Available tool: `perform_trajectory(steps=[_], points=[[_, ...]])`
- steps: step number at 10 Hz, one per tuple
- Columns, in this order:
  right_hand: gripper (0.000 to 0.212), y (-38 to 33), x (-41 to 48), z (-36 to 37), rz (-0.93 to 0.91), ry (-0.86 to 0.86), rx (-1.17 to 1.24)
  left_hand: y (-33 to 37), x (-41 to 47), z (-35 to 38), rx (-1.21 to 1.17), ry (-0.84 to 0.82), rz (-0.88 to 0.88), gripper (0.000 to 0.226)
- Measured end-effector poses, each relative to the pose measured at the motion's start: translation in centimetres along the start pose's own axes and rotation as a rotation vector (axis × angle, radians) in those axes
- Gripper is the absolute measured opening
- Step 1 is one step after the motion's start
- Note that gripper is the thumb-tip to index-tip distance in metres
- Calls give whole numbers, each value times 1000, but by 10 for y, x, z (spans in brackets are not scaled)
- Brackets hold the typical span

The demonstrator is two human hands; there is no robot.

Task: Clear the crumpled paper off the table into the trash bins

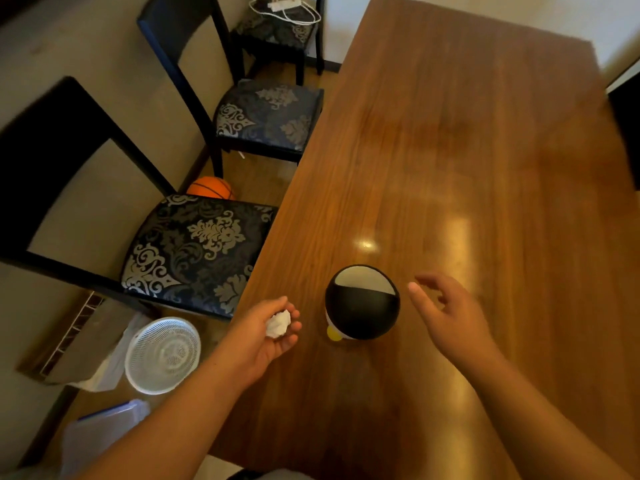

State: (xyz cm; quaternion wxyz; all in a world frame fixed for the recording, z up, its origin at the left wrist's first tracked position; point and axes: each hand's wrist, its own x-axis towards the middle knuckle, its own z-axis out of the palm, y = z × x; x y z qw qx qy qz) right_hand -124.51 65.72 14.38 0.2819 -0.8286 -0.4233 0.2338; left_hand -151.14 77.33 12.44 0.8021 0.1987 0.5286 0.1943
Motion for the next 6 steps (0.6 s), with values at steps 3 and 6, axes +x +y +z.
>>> perform_trajectory(steps=[3,6], points=[[18,66,-72,2,243,-236,-4,87,11,103,284,-170,515,22],[31,73,-94,-8,238,-160,54,58,20,119,1504,-357,728,31]])
